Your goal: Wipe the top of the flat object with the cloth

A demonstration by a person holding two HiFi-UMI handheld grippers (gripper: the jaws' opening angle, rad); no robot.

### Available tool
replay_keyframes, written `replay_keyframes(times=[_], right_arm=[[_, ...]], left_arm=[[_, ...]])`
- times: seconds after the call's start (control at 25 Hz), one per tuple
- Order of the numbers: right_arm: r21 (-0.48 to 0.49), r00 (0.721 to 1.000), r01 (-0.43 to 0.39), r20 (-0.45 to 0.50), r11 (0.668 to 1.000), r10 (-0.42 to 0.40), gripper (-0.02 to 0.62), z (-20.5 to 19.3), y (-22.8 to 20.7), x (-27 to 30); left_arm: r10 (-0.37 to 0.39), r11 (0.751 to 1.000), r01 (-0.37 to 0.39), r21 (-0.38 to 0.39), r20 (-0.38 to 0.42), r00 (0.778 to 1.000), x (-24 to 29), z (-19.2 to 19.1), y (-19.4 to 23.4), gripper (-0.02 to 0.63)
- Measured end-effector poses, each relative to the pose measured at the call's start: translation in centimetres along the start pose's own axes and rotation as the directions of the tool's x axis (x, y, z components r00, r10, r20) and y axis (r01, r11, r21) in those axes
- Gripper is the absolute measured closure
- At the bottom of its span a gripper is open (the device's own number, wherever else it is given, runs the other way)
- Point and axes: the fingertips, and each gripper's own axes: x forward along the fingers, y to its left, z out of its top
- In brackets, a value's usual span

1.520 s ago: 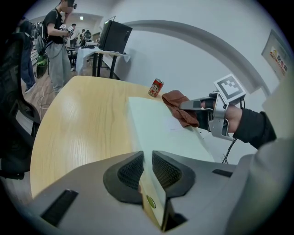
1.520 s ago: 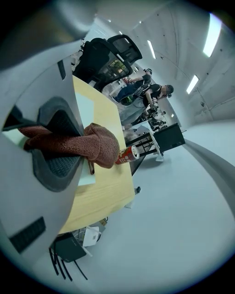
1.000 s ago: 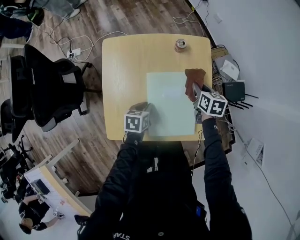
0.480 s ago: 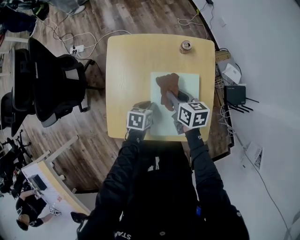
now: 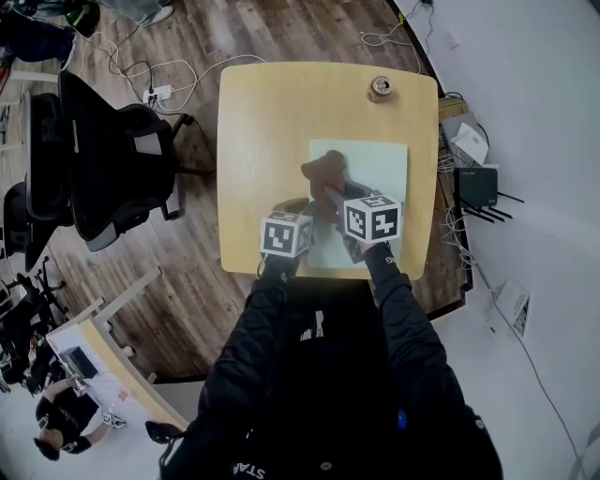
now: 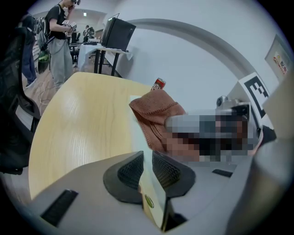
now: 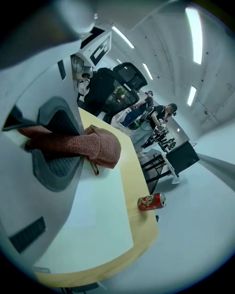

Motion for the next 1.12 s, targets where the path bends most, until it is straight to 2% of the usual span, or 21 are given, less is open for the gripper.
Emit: replay_keyframes(times=[0.6, 1.12], right_arm=[[0.069, 0.991, 0.123, 0.041, 0.99, -0.126, 0.499, -0.7, -5.9, -4.5], [0.114, 0.971, 0.222, 0.067, 0.968, -0.23, 0.499, -1.4, -12.0, -9.8]], left_arm=[[0.037, 0.999, -0.037, 0.015, 0.002, 0.999, -0.2, 0.0, 0.0, 0.525], [0.026, 1.0, -0.026, 0.002, -0.001, 1.0, -0.2, -0.1, -0.4, 0.525]])
